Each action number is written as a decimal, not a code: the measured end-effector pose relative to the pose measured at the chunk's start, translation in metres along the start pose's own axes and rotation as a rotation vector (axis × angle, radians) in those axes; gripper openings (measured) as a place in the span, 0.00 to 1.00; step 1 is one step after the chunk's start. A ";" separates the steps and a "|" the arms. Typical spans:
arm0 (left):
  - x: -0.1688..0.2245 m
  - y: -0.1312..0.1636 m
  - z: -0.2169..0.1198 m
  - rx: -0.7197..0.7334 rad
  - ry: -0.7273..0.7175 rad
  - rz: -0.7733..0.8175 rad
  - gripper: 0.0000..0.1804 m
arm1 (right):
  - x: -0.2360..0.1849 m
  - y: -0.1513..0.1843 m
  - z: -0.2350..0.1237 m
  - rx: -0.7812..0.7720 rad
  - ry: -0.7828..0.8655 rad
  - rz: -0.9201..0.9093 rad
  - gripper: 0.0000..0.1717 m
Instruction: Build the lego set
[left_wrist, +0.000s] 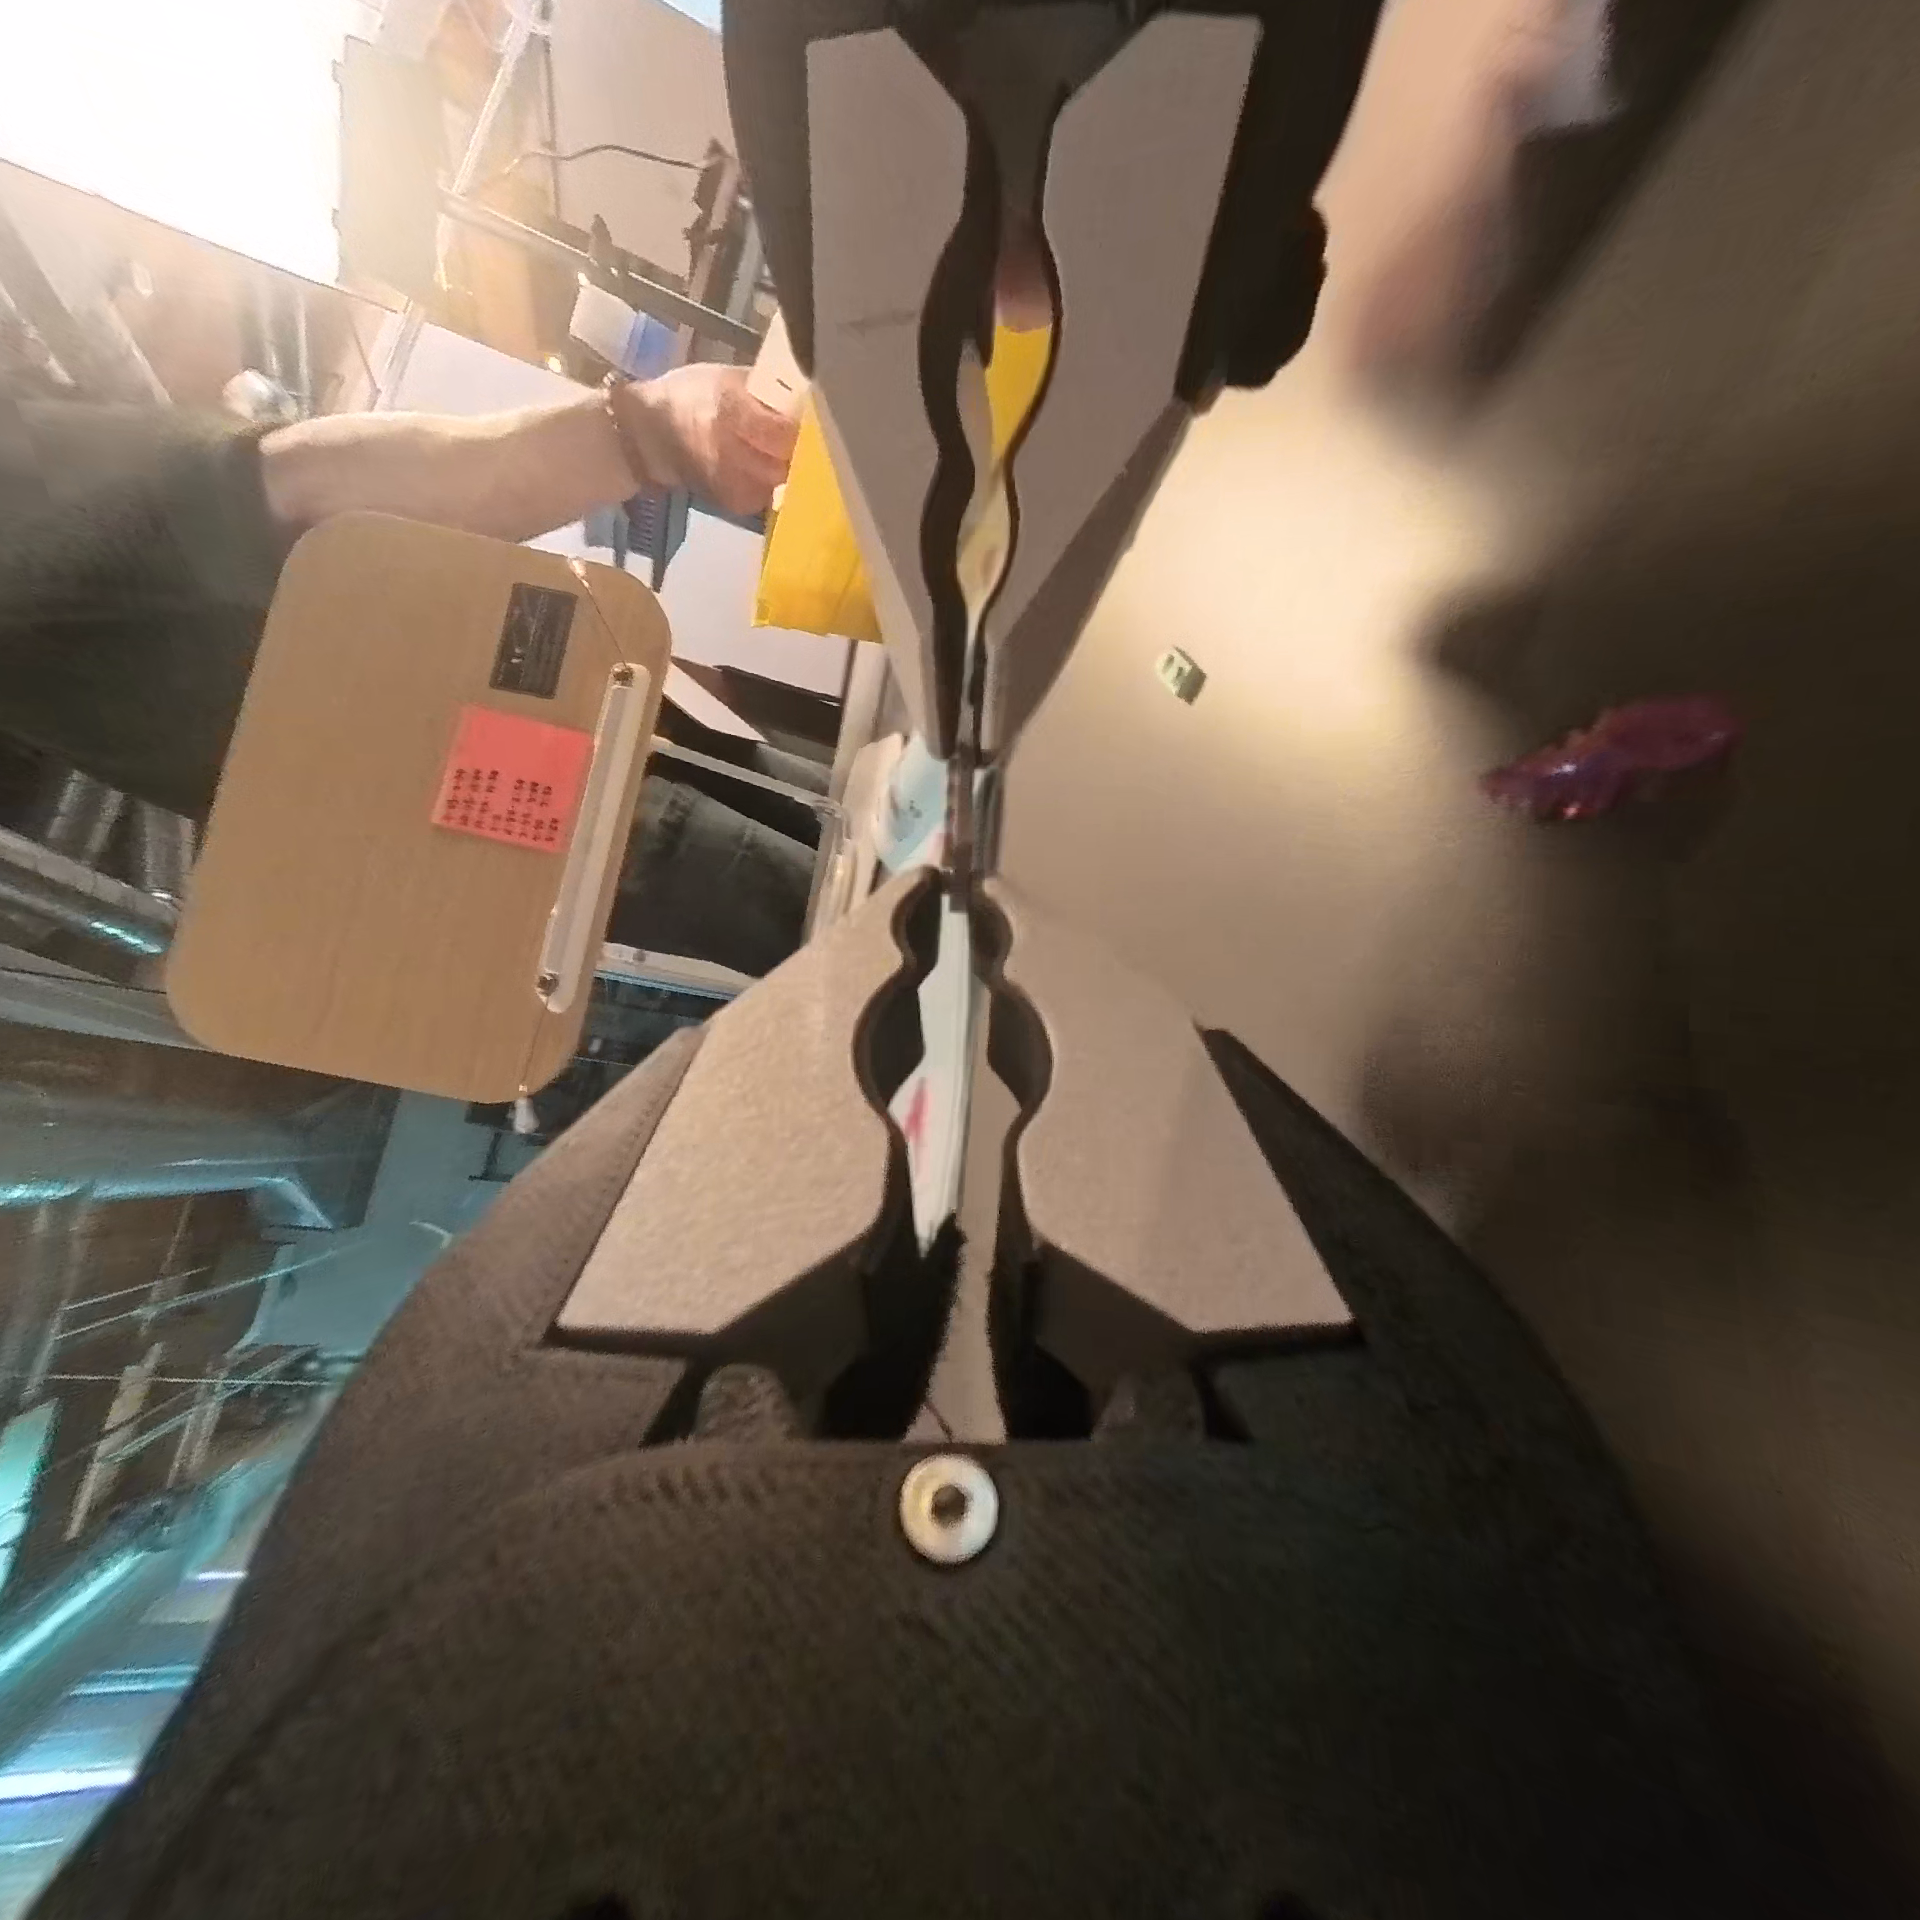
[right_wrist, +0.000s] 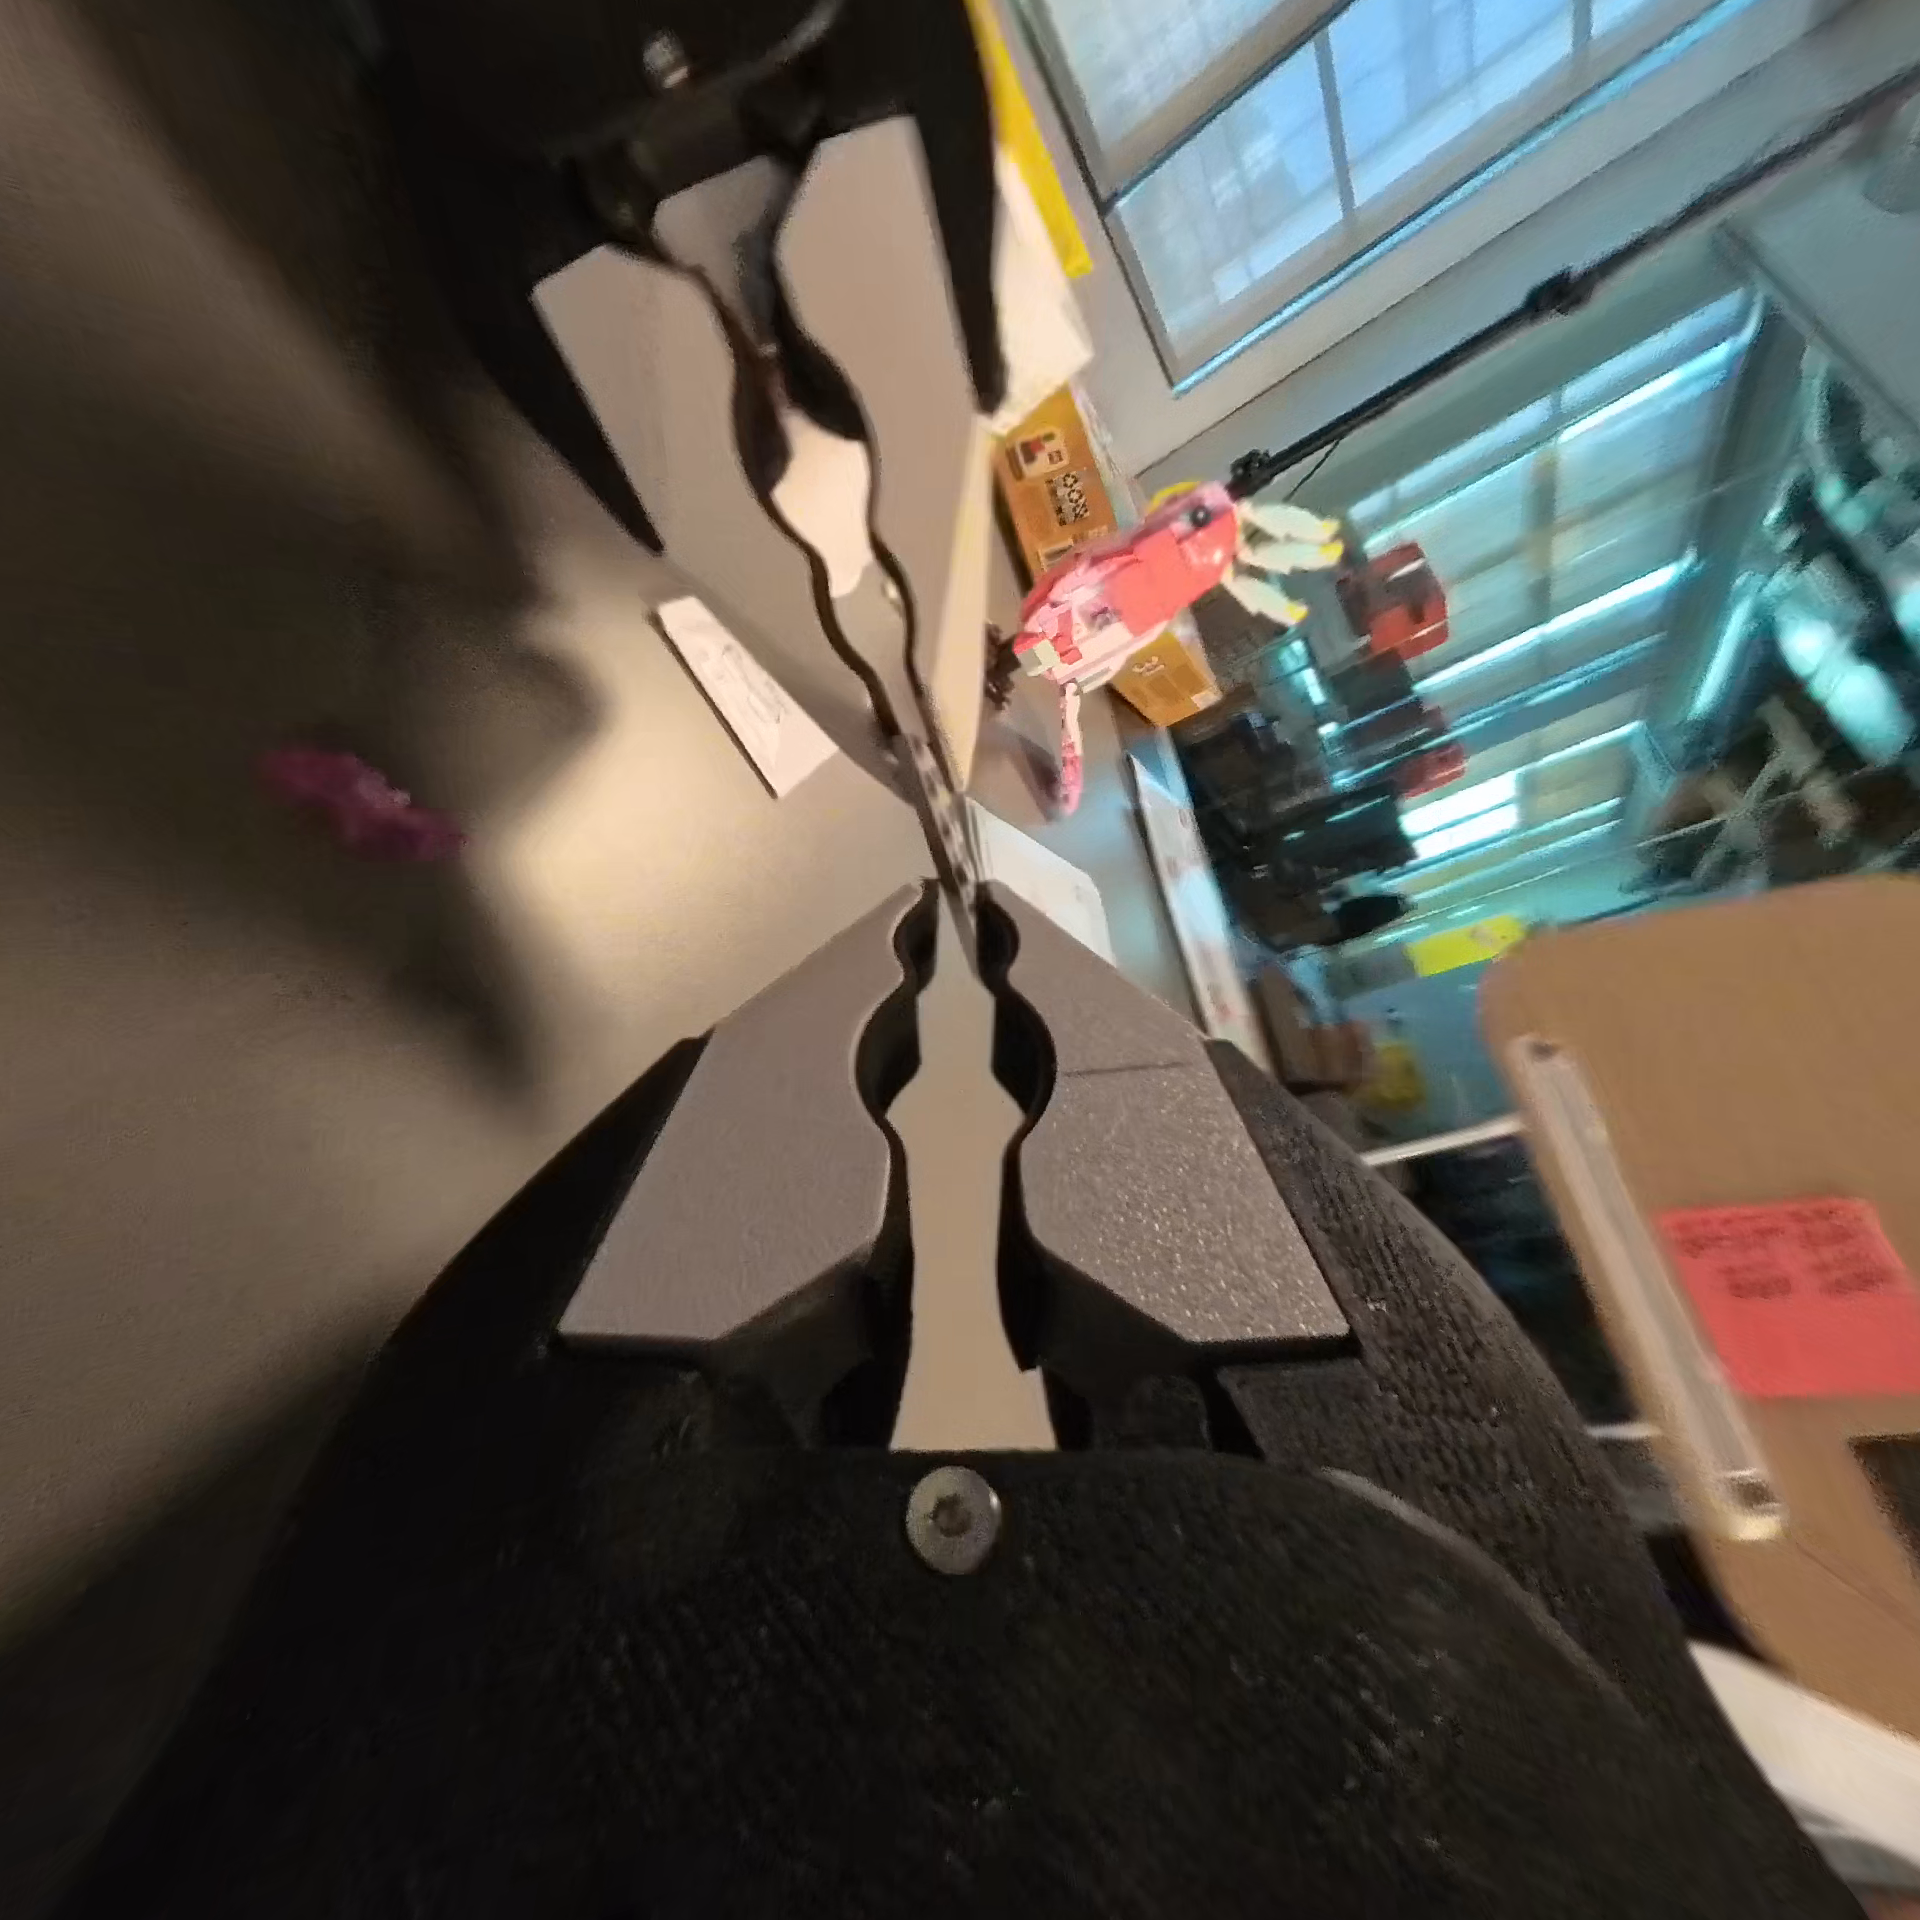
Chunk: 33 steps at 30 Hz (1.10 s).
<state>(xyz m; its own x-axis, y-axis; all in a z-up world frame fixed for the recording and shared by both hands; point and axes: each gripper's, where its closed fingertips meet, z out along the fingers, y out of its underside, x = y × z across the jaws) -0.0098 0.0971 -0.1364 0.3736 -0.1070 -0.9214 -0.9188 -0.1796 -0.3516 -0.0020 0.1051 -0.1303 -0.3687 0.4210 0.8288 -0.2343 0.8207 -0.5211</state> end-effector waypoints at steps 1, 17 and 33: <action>-0.002 0.001 -0.001 -0.008 -0.016 0.033 0.02 | 0.002 0.002 -0.003 0.010 -0.019 0.091 0.09; 0.006 -0.003 -0.007 0.081 -0.030 0.340 0.02 | -0.037 0.070 -0.020 -0.187 -0.630 0.669 0.16; 0.011 -0.012 -0.006 0.125 -0.023 0.322 0.02 | -0.010 -0.009 -0.023 -0.047 -0.729 0.563 0.03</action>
<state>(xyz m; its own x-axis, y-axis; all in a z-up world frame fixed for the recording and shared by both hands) 0.0061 0.0924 -0.1415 0.0600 -0.1163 -0.9914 -0.9981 -0.0184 -0.0582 0.0242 0.1022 -0.1294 -0.8962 0.4289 0.1134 0.1829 0.5901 -0.7863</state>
